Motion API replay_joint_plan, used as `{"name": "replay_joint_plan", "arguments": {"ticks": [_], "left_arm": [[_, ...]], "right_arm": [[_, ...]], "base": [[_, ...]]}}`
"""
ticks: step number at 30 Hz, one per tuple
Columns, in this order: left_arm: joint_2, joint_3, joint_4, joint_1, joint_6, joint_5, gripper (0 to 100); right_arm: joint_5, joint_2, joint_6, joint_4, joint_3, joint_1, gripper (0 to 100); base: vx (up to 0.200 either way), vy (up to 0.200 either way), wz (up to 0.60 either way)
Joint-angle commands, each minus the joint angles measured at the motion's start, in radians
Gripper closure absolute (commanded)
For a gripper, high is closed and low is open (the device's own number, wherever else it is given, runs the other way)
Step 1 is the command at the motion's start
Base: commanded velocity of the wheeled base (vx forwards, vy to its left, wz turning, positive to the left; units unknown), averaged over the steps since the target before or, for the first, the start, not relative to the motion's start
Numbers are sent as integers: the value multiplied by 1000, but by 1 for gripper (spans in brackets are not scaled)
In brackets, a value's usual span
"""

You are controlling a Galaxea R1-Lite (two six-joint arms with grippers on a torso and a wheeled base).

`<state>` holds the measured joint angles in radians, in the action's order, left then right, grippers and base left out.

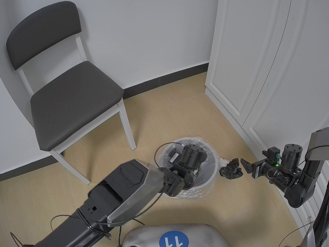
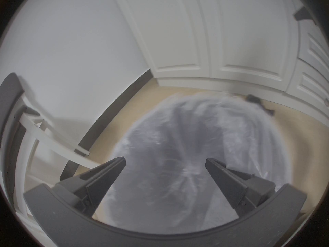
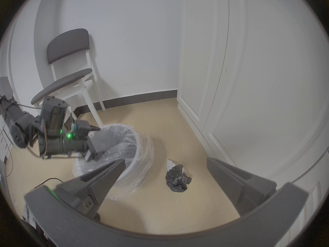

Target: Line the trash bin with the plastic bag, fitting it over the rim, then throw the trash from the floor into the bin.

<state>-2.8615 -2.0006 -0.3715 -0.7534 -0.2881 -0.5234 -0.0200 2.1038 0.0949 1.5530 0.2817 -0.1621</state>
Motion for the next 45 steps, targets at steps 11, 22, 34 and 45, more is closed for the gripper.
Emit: {"name": "replay_joint_plan", "arguments": {"ticks": [11,22,34,45], "left_arm": [[22,1,52,-95,130,-1,0],[113,1,338,-156,411,60,0],[102,1,344,-184,451,82,0],[100,1,347,-179,573,286,0]], "right_arm": [[12,-1,-1,18,-9,9,0],[20,4,0,18,-15,12,0],[23,-1,0,18,-26,9,0],[23,-2,0,18,-29,9,0]], "base": [[0,0,0],[0,0,0],[0,0,0],[0,0,0]]}}
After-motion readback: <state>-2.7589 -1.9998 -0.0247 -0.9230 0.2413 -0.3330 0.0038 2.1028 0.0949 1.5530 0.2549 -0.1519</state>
